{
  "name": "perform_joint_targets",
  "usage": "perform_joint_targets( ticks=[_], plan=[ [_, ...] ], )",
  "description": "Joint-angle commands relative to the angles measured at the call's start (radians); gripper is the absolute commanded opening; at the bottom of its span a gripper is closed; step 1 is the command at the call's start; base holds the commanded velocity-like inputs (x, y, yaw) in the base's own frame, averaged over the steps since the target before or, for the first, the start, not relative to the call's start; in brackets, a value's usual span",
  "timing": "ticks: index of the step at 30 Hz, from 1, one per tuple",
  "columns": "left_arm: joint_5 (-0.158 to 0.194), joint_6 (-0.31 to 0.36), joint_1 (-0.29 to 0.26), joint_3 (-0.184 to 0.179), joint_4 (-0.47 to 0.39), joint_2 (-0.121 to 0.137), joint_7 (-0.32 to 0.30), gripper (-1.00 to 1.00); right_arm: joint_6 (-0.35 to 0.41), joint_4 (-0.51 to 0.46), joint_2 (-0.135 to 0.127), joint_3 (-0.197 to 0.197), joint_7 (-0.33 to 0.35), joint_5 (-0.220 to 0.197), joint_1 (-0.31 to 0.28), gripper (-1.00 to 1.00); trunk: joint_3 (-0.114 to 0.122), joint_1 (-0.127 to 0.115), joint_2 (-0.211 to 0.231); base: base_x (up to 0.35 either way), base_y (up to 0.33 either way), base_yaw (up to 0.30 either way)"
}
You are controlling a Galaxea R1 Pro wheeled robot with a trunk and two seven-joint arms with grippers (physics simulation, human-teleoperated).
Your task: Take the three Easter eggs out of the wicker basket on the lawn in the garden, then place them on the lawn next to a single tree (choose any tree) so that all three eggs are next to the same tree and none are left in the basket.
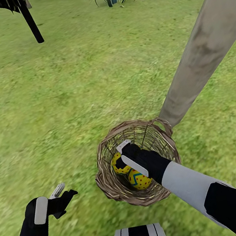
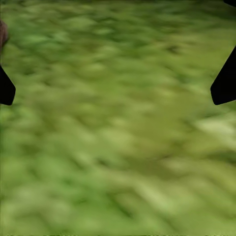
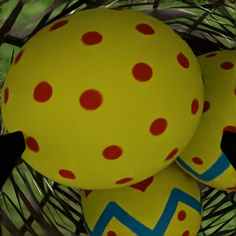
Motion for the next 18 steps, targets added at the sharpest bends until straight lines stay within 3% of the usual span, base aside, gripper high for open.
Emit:
perform_joint_targets(
  ticks=[1,18],
  plan=[
    [0.011,0.003,-0.001,0.001,-0.001,0.000,0.009,1.00,-0.004,0.000,0.000,0.003,-0.008,-0.010,-0.001,1.00,-0.001,0.000,0.000,0.000,0.000,0.000],
    [0.011,0.001,0.000,0.001,-0.001,-0.002,0.010,1.00,-0.034,0.004,0.000,0.002,-0.005,-0.012,-0.001,1.00,-0.039,0.004,-0.003,0.000,0.000,0.000]
  ],
)
